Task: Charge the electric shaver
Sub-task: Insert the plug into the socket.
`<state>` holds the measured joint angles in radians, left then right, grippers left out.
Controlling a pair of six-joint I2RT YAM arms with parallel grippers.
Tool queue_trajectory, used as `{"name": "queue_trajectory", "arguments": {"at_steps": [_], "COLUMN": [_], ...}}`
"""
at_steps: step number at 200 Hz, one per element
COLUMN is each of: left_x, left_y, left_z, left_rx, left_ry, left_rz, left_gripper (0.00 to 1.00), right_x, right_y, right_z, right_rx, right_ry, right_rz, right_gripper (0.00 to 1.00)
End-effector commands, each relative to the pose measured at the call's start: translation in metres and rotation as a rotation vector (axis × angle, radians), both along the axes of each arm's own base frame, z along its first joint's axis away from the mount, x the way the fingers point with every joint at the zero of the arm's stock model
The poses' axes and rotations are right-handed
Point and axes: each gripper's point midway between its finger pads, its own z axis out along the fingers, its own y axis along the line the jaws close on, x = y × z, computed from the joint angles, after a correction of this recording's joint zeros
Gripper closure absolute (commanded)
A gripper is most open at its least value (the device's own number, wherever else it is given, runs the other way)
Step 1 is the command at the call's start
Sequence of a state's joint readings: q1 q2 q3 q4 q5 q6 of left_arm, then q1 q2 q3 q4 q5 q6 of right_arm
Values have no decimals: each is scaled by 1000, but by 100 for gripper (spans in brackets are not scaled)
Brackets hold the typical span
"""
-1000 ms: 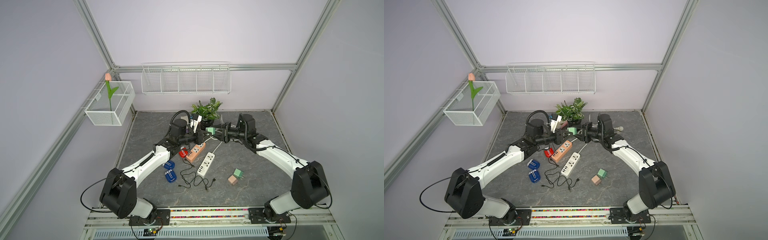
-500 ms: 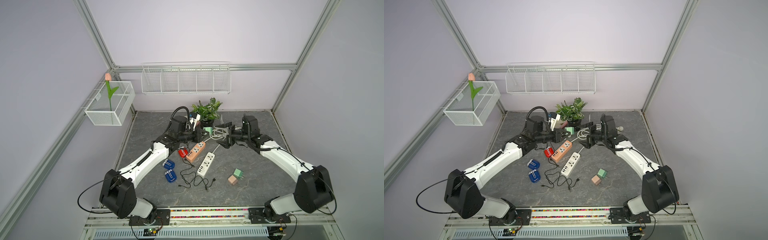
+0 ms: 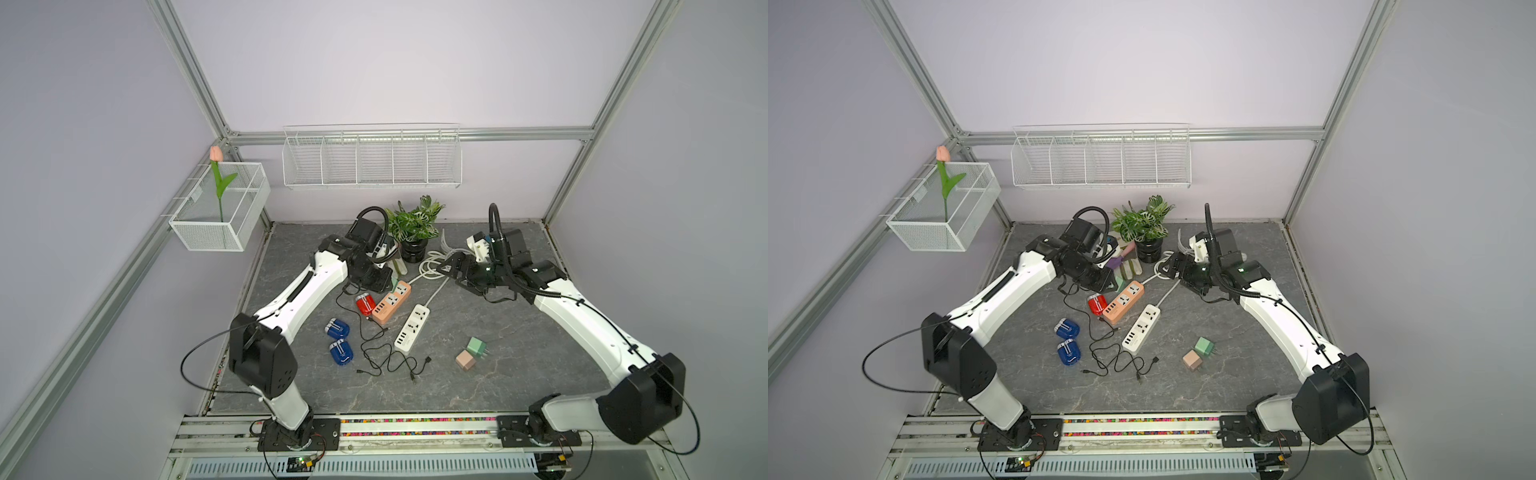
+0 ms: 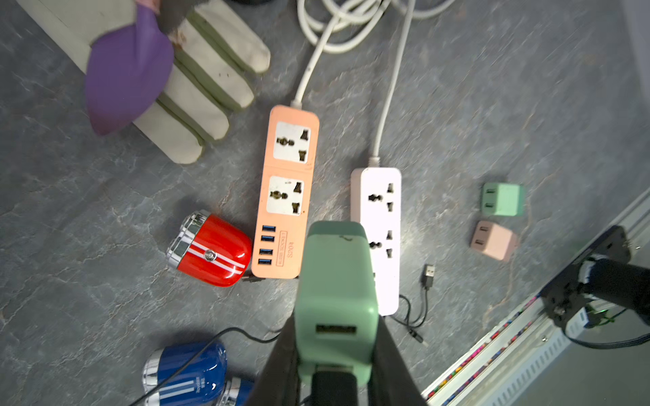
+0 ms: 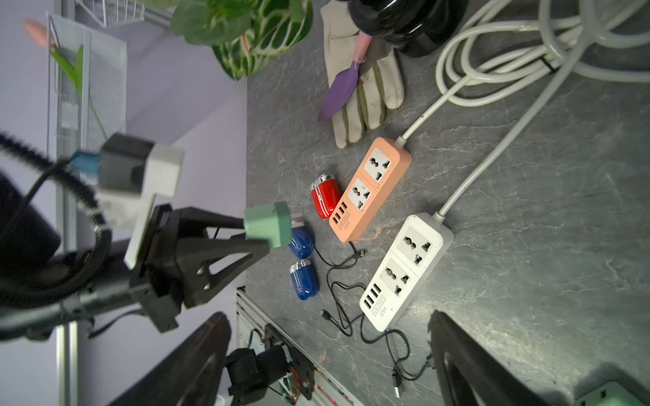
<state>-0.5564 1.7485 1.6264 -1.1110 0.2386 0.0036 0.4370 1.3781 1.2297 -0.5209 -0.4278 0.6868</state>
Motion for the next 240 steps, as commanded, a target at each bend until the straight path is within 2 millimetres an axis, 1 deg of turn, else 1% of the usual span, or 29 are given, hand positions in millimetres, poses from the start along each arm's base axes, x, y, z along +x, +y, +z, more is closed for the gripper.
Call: {"name": "queue_trajectory", "arguments": {"at_steps": [1,28,46,61,97,120,135,168,221,240], "left_x": [-7,8,12,15,22,24,26,29,35,33], "left_y": [10,-4,-10,-12,-12,-13,-14,-21,-21,-21], "left_z": [-13,-24,-33,-42,-54,-62,-68,-76,-88,-92], "left_rx": [107,107,145,177,209,226,235,242,264,275], "left_ry": [50,20,26,36,43,50,53,50,33,49], "left_rz": [-79,-122,-160,-170,-158,-152,-151,-159,-140,-149], "left_gripper": [100,100,100,100,100,100,100,100,100,100], "right_x": [-10,-21,-27,-30,-32,-33,-32,-30,-29,-29], "right_y": [9,15,15,13,8,4,2,3,4,4], "right_z": [12,18,19,19,14,17,18,17,18,17], "right_rx": [-40,-11,-20,-29,-68,-87,-97,-102,-90,-86], "right_ry": [-203,-260,-282,-305,-384,-468,-492,-482,-473,-465], "right_rz": [168,220,233,238,225,202,191,191,176,173], "right_gripper": [8,8,8,8,7,6,6,6,6,6]}}
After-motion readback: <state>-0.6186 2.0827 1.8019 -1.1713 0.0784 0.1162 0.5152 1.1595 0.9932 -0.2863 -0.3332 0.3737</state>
